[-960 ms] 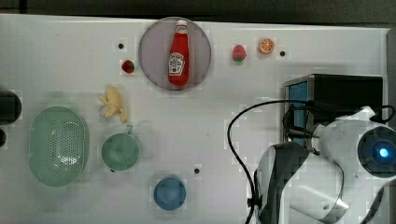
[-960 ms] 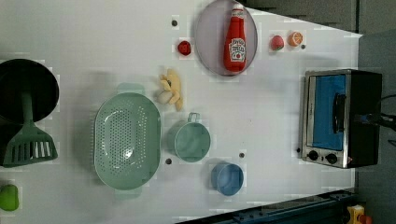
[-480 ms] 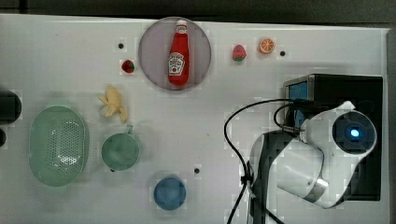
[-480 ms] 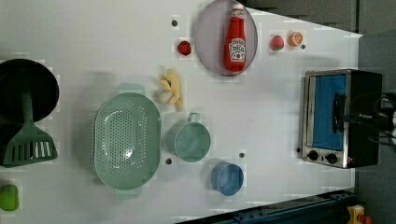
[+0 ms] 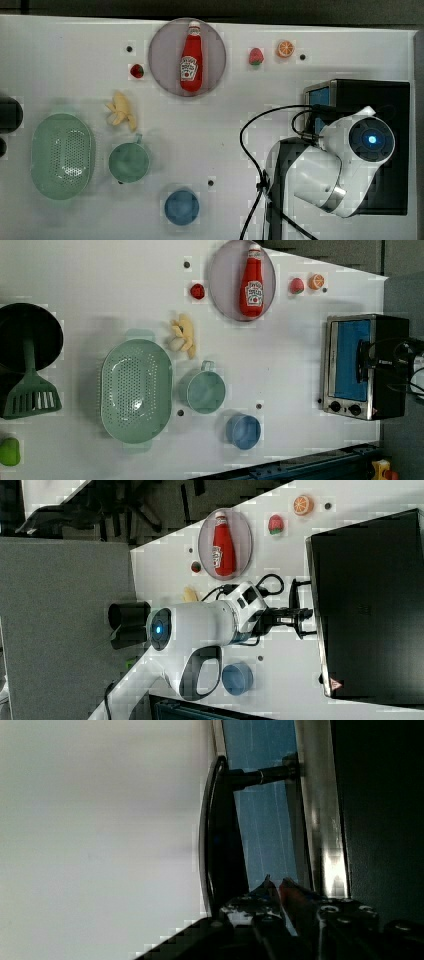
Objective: Flap open oven.
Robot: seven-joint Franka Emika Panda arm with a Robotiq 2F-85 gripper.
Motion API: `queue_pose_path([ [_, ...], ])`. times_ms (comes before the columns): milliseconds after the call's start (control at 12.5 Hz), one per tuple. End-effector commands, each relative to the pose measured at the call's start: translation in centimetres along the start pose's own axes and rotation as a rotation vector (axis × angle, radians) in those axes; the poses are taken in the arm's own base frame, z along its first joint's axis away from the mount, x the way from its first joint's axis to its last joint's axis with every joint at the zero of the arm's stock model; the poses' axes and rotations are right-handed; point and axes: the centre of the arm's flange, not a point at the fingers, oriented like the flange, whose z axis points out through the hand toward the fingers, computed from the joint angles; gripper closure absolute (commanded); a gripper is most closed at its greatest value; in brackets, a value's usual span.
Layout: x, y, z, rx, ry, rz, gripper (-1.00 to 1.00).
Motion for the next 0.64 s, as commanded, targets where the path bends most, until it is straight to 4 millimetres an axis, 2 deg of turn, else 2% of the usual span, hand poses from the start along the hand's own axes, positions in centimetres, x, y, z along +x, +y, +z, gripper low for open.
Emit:
queue_pose_path([
  [80,0.5,-2.6,-0.3,0.004,-0.001,-0.087,0.65],
  [640,0.4,-11.0,1.4,-0.166,-0.040,-0.134,0.65],
])
